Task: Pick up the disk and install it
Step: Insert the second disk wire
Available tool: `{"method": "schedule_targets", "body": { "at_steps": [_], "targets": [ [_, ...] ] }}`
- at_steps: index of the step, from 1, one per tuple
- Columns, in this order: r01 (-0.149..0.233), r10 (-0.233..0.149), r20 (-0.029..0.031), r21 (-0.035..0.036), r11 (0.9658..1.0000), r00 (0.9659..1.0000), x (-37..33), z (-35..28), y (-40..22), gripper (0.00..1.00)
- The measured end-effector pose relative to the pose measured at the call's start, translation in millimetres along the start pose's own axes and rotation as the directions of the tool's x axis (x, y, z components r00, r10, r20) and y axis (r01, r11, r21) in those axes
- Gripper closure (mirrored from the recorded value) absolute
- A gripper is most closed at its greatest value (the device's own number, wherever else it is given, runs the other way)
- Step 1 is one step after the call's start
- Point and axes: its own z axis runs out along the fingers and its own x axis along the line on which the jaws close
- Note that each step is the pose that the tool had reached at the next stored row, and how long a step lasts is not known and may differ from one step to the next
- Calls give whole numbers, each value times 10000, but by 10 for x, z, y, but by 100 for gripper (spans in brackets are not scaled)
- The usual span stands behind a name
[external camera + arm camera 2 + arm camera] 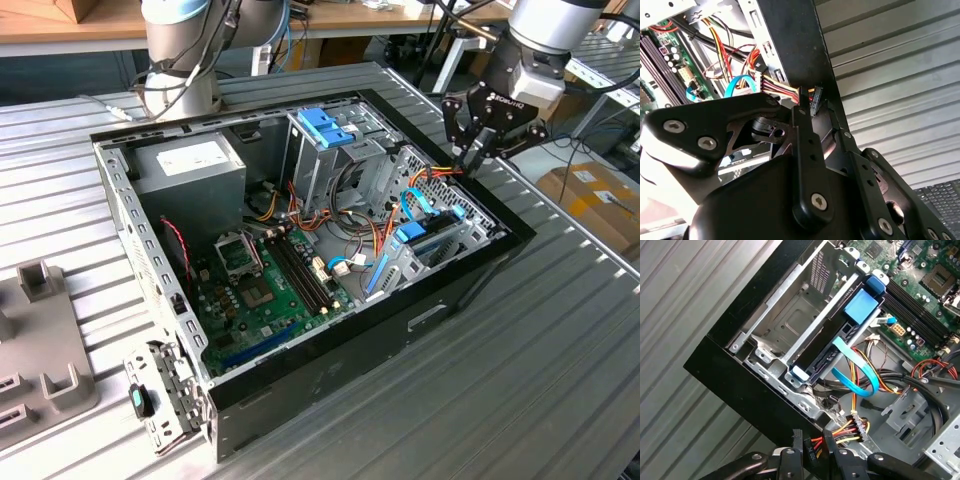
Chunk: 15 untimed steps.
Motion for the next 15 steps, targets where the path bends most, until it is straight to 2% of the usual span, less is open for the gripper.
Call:
{"method": "schedule_targets", "body": {
  "at_steps": [6,9,13,15],
  "targets": [
    [786,-786,27,24,9969,9969,8,4,-19,70],
    [1195,-1195,39,38,9928,9928,10,6,-24,70],
    [1727,-1727,56,56,9850,9850,12,9,-28,70],
    [1822,-1822,59,60,9832,9832,11,9,-29,70]
  ]
}}
